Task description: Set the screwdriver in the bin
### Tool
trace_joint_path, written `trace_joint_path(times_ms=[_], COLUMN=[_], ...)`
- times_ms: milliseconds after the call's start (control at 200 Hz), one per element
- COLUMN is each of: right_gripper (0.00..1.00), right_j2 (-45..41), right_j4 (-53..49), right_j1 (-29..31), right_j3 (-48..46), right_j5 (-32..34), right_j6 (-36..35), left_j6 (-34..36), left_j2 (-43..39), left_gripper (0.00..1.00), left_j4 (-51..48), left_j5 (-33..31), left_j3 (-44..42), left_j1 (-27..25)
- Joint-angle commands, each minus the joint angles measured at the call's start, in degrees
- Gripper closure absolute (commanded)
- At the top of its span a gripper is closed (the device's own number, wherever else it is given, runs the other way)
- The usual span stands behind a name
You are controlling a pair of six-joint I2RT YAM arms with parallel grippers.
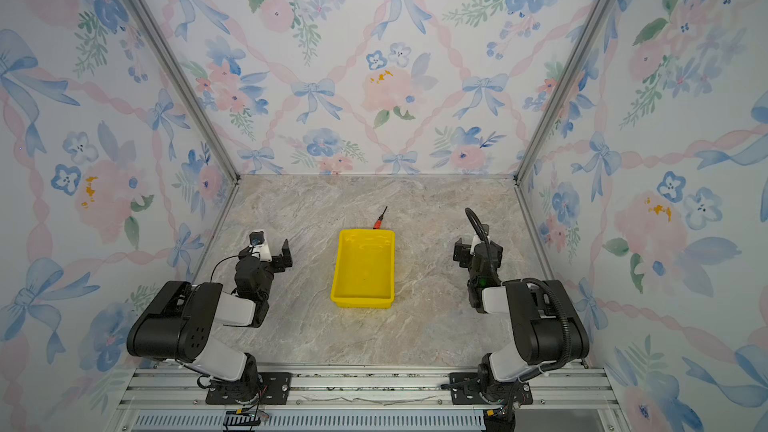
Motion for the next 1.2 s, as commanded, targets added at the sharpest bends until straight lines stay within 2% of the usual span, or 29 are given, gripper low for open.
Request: trace_joint_path(times_ms=[0,895,1065,1195], right_gripper=[0.03,0.03,0.03,0.03], right_j2=[0.2,0.1,-3.9,-7.7], right_j4=[1.7,1.8,-9.6,-17.0], right_j1=[0.5,0.5,1.7,4.6], right_j3=[0.4,0.5,4.7,7.7], right_j5=[0.8,1.8,4.9,6.5], right_j6=[0.1,0.1,-0.1,-3.1], left_j6=[0.9,0.9,2.0,1.2], left_j2=[0.6,0.4,-0.7,-4.1], left_gripper=[0.02,0.03,0.02,0.03], left_j4=[0.2,0.2,-1.5,-6.5], left_j5=[0.9,1.0,3.5,1.6], left_j3=[0.4,0.4,1.1,2.1], left_j1=[0.2,0.2,0.2,0.2])
